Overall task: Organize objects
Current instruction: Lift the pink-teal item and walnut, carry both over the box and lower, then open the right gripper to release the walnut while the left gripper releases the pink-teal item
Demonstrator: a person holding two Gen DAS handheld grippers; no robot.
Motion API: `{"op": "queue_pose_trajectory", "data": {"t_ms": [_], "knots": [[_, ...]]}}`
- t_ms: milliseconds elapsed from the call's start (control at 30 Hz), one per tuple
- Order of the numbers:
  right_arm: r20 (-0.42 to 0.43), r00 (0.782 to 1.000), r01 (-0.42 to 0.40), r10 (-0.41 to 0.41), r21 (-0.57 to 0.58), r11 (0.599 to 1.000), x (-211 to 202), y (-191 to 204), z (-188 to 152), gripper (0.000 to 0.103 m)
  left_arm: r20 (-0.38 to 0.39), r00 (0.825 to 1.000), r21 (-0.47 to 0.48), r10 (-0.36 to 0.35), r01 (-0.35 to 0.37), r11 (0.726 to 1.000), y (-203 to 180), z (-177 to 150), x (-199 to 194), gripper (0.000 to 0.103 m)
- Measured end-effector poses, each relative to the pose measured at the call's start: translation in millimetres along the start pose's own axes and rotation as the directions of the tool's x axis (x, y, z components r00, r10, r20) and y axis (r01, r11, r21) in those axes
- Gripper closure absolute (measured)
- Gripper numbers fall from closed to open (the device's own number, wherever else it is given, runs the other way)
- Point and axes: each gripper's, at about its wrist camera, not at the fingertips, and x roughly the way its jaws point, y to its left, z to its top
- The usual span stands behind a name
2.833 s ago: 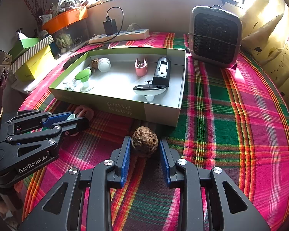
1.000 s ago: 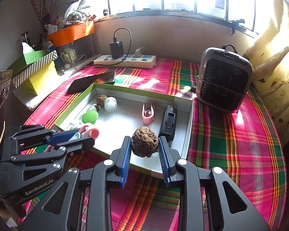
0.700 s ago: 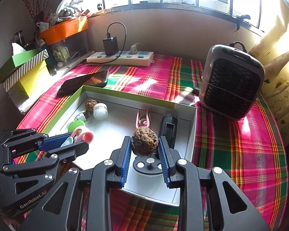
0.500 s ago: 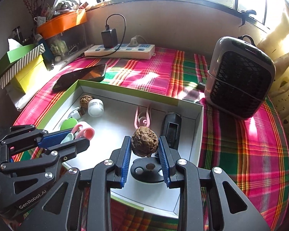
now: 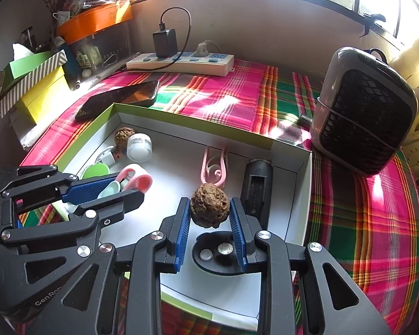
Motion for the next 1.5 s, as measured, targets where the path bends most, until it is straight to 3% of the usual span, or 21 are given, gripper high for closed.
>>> {"op": "queue_pose_trajectory", "data": {"t_ms": [500, 1500], "knots": [[-0.032, 0.999, 0.010, -0.011, -0.009, 1.000, 10, -2, -1, 0.073, -0.010, 1.000, 0.051, 0.023, -0.022, 0.998, -1, 4, 6, 0.087], [-0.034, 0.999, 0.014, -0.014, -0.001, 1.000, 10, -1, -4, 0.073, -0.011, 1.000, 0.050, 0.024, -0.023, 0.998, -2, 4, 5, 0.084]]}}
